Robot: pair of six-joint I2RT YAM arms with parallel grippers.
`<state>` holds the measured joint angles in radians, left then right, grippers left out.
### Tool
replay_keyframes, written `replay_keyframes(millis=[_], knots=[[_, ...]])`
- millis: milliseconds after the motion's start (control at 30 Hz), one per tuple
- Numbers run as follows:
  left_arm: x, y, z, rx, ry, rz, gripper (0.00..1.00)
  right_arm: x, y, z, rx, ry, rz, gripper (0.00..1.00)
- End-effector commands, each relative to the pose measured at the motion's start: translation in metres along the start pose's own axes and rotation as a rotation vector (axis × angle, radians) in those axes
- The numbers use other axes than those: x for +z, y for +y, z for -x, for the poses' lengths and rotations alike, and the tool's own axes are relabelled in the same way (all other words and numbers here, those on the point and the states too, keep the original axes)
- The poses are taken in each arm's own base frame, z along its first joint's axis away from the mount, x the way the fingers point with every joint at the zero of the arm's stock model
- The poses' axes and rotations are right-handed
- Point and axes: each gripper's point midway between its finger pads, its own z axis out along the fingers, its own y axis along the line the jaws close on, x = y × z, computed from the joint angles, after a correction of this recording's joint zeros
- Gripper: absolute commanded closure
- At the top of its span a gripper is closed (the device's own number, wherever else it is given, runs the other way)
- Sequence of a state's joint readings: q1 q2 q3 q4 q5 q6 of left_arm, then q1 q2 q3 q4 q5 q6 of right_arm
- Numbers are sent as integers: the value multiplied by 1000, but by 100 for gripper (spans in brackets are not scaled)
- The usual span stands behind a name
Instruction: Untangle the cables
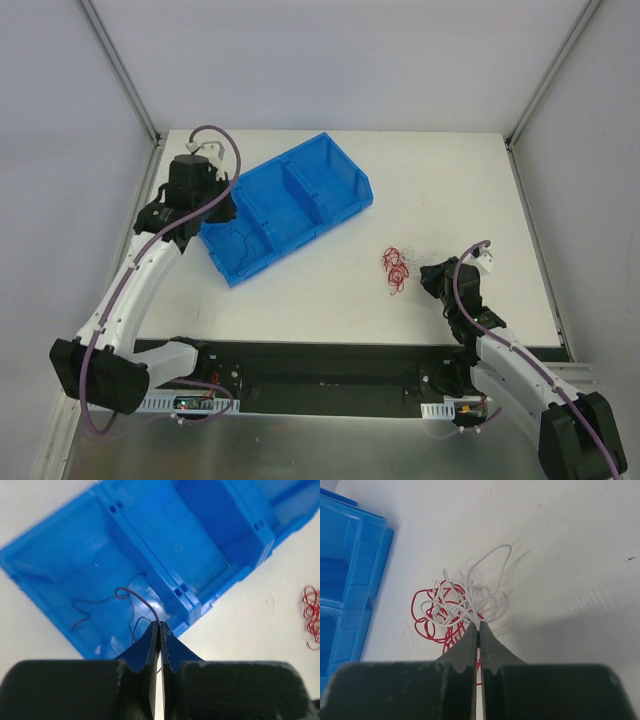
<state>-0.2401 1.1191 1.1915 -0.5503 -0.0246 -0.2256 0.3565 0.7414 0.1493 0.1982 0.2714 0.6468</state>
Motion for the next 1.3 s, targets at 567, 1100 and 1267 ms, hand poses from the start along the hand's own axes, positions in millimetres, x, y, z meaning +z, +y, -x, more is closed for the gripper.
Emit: replay_keyframes(millis=[567,1100,1267], knots=[[34,35,-51,-194,58,113,55,0,25,13,-7,-29,95,99],[5,-142,-111,-85,257,-627,32,-2,59,1,-99,55,265,99],[11,-203,-145,23,330,-725,39,-9,87,-15,-165,147,429,99]])
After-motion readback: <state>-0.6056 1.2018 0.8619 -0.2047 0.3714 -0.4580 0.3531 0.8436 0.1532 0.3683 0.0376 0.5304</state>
